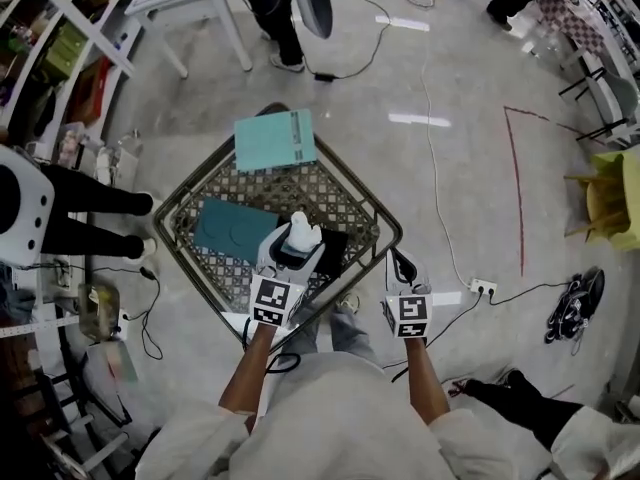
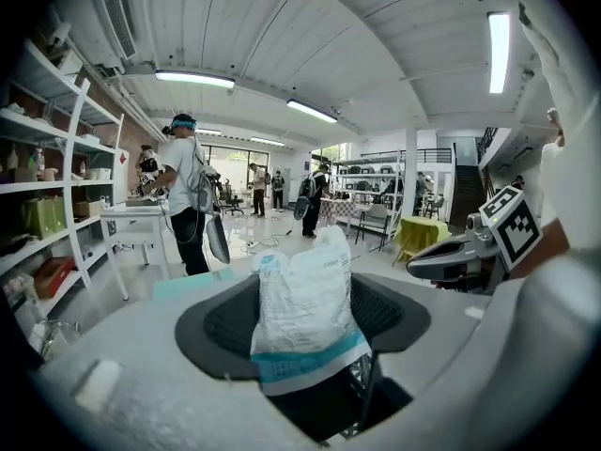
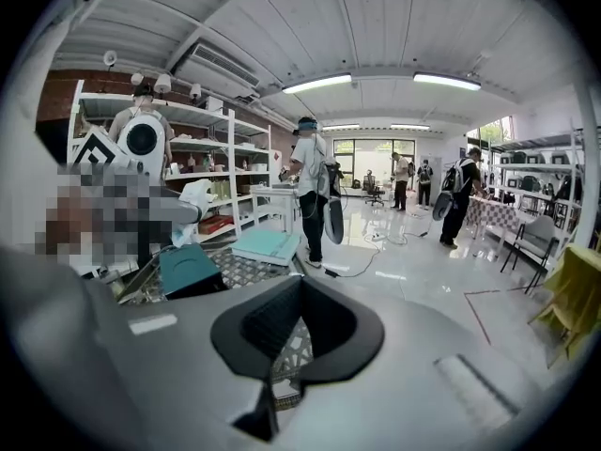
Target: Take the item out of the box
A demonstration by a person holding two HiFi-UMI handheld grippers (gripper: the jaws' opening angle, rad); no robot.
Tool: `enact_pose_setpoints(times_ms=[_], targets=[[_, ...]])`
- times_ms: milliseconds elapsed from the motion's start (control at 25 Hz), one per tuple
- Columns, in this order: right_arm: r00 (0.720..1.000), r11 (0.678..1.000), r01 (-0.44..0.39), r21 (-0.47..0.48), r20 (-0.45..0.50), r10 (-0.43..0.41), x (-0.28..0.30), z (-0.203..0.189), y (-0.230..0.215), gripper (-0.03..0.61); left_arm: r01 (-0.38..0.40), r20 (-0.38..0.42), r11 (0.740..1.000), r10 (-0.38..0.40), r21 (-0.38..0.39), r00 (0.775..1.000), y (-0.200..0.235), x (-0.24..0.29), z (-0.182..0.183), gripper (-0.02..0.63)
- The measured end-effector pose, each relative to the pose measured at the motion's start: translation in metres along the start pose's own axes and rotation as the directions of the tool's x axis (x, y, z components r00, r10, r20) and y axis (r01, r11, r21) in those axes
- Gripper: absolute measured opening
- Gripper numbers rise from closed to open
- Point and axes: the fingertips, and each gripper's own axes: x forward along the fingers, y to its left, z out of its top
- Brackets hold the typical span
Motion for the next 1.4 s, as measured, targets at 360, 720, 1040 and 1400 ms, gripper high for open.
enact_pose_setpoints(times_ms=[360, 720, 1040, 1400], targets=[[0.987, 0.998, 0.057, -0.041, 0.151, -0.05, -0.009, 0.073, -0.027, -0.002, -0.016, 0.105, 0.999, 0.012, 0.035, 0.994, 0.009, -0.008, 0.073, 0.311], [0.961, 0.992, 0.111, -0.062, 0.262, -0.091, -0.018, 0.127, -0.049, -0.002, -0.037, 0.194, 0.995, 0.019, 0.087, 0.981, 0.016, -0.01, 0.131, 0.311], [0.941, 0.987, 0.146, -0.069, 0.318, -0.117, -0.031, 0.154, -0.065, -0.002, -0.052, 0.256, 0.993, 0.024, 0.104, 0.966, 0.016, -0.014, 0.165, 0.311], [0.927, 0.983, 0.169, -0.067, 0.349, -0.136, -0.035, 0.164, -0.071, -0.002, -0.06, 0.272, 0.993, 0.03, 0.105, 0.962, 0.016, -0.016, 0.168, 0.311]])
